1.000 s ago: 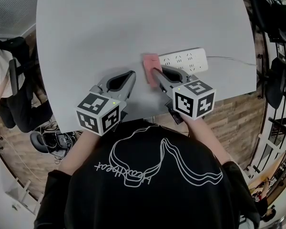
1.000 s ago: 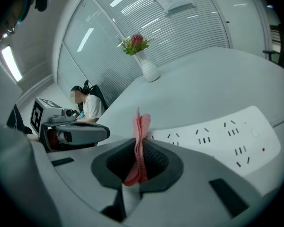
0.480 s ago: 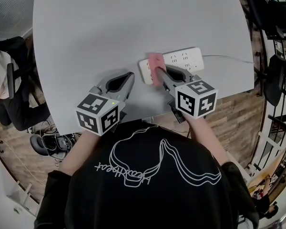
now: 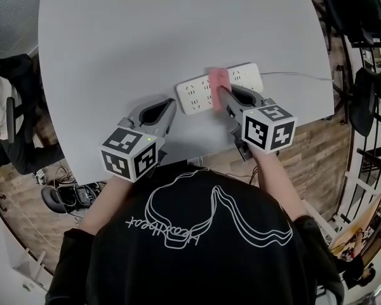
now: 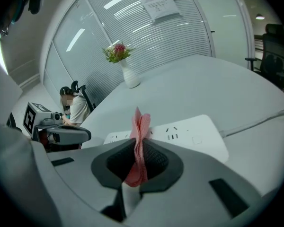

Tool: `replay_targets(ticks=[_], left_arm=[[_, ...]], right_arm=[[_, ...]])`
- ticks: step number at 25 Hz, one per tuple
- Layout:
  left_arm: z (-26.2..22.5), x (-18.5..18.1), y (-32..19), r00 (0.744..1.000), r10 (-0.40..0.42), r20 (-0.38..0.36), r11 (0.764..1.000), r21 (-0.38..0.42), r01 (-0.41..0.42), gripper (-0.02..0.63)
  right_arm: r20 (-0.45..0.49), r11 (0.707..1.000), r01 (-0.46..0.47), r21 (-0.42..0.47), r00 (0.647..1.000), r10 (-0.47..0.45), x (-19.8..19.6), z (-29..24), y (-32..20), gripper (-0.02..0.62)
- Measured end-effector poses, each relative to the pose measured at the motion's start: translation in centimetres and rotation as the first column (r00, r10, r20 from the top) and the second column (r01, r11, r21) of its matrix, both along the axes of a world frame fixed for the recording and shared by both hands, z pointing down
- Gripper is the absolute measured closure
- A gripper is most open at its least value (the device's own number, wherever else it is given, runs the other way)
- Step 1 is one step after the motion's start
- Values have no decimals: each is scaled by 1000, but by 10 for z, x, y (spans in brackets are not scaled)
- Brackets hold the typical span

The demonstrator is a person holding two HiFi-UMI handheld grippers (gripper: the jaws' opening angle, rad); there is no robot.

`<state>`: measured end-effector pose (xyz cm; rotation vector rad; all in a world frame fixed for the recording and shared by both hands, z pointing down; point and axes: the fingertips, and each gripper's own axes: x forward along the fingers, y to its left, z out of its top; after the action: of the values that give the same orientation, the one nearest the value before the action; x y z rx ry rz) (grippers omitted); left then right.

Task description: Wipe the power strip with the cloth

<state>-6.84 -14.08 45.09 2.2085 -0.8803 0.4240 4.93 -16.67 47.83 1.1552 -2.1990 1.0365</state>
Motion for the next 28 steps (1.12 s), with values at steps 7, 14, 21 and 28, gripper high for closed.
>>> replay_targets(ticks=[7,14,21,28], left_arm=[[1,6,-1,1000,5,-7,1000,-2,-5,591],[5,10,4,1000,16,22,1000,0,-16,591],[2,10,7,1000,10,25,1000,0,-10,591],[4,9,10,999,-1,32,1000,-9,1,591]], right_arm=[[-17,999,-51,1,999,51,27,4,-2,552],[-48,994,-104,19,993,105,58,5,-6,552],[-73,986,-162,41,984,165,89,2,-13,552],[-76,980,-191,57,978,195,112,3,-14,552]])
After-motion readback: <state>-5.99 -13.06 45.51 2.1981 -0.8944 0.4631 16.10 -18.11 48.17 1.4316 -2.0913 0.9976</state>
